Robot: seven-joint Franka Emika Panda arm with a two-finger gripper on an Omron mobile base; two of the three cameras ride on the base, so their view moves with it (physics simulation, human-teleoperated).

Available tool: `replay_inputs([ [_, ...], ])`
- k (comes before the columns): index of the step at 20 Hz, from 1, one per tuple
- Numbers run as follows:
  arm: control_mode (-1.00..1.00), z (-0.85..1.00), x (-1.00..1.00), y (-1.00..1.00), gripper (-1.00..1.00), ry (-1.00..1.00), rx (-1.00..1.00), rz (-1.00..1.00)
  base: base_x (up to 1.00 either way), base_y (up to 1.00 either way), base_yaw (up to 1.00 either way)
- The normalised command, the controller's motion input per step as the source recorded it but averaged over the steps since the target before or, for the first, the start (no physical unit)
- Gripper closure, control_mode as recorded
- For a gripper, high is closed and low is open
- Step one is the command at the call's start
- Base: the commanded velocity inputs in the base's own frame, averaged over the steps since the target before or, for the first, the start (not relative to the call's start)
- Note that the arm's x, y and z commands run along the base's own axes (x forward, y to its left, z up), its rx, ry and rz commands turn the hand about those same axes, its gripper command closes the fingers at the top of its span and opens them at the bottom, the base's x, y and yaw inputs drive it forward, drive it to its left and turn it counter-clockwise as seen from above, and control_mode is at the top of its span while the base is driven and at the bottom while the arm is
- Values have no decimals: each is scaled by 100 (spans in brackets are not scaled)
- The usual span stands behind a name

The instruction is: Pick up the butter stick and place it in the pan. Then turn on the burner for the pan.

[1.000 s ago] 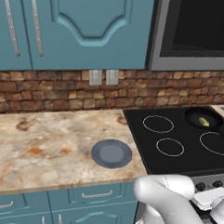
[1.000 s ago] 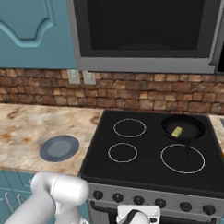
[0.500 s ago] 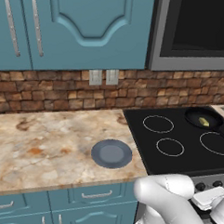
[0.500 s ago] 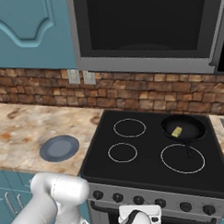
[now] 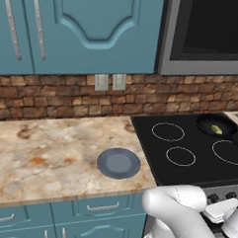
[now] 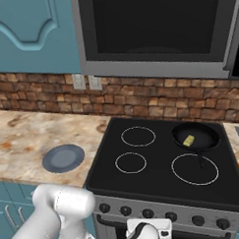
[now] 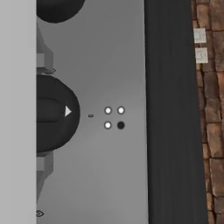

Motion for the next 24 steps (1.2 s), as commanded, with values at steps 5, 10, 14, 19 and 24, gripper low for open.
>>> replay_inputs([
  [5, -100, 0, 0, 3, 100, 3, -3, 0, 0, 0, 0],
  [10, -100, 0, 0, 0, 100, 1, -24, 0, 0, 0, 0],
  [14, -100, 0, 0, 0, 100, 0, -34, 3, 0, 0, 0],
  [19, -100, 0, 0, 1, 100, 2, -35, 4, 0, 0, 0],
  [24, -100, 0, 0, 1, 100, 4, -35, 6, 0, 0, 0],
])
